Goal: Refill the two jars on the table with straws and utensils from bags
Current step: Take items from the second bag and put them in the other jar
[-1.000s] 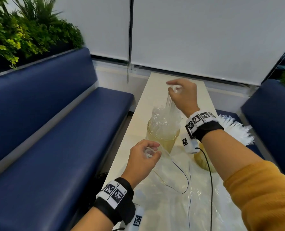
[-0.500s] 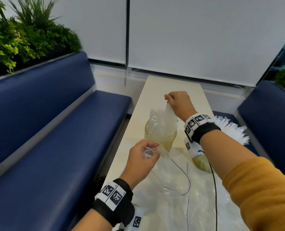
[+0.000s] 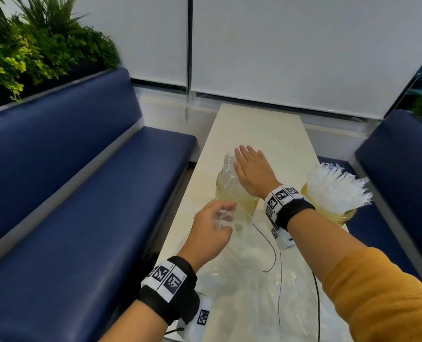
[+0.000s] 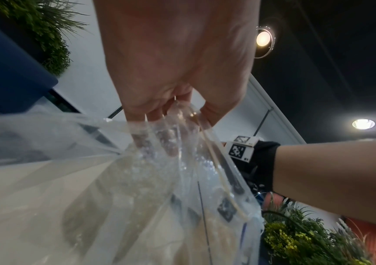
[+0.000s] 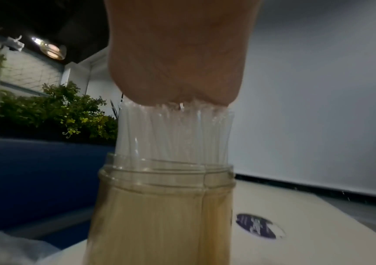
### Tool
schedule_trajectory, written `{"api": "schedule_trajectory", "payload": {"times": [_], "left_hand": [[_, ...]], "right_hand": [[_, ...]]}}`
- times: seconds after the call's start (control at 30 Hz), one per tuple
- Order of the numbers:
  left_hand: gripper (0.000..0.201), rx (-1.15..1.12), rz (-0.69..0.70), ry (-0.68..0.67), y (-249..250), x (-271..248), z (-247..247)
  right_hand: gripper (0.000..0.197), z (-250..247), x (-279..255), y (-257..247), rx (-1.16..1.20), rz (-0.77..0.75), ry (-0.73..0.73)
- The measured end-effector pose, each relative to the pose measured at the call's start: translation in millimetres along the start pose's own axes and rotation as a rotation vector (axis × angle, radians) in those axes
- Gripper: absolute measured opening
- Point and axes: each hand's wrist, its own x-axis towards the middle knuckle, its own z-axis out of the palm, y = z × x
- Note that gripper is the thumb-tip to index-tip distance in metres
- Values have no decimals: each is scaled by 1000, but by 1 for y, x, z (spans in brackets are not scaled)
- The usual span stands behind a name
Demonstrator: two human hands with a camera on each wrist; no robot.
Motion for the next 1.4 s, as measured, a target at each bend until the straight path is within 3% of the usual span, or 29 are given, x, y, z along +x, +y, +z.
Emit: {"api": "schedule_trajectory", "payload": {"times": [0.07, 0.13, 0.17, 0.2, 0.27, 0.37, 0.43, 0.6, 0.7, 0.77, 0.8, 0.9, 1.03, 1.17, 1.4], "left_hand": [[61, 54, 23, -54, 2, 0, -1], [69, 127, 54, -106, 3, 1, -2], [72, 151, 72, -123, 4, 3, -3], [74, 162, 84, -140, 5, 4, -3], [73, 163, 108, -171, 7, 5, -1], [71, 190, 117, -183, 7, 4, 4], [75, 174, 88, -213, 7, 2, 8], [85, 215, 81, -219, 8, -2, 13], [88, 209, 79, -238, 10, -5, 14], [90, 187, 86, -249, 11, -9, 16], [90, 170, 91, -251, 11, -10, 16], [91, 152, 96, -265, 14, -12, 16], [90, 229, 127, -299, 14, -13, 10], [89, 331, 114, -344, 4, -13, 8], [88, 457, 75, -341, -2, -12, 19]], "right_hand": [[46, -10, -13, -4, 68, -13, 212], [29, -28, -32, -12, 205, -121, 546], [31, -35, -45, -18, 269, -201, 627], [37, -41, -61, -23, 317, -268, 604], [40, -41, -89, -32, 380, -339, 323], [37, -10, -116, -38, 451, -231, -151], [21, 1, -125, -44, 495, -158, -364], [25, 9, -127, -67, 353, -54, -626], [52, 18, -123, -75, 148, 53, -847], [73, 23, -124, -83, 22, 83, -904], [74, 24, -128, -90, -97, 69, -877], [46, 35, -138, -99, -433, -33, -671], [36, 41, -142, -85, -103, -28, -783], [35, 17, -130, -85, -186, -8, -883], [29, -45, -134, -59, -255, -38, -793]]}}
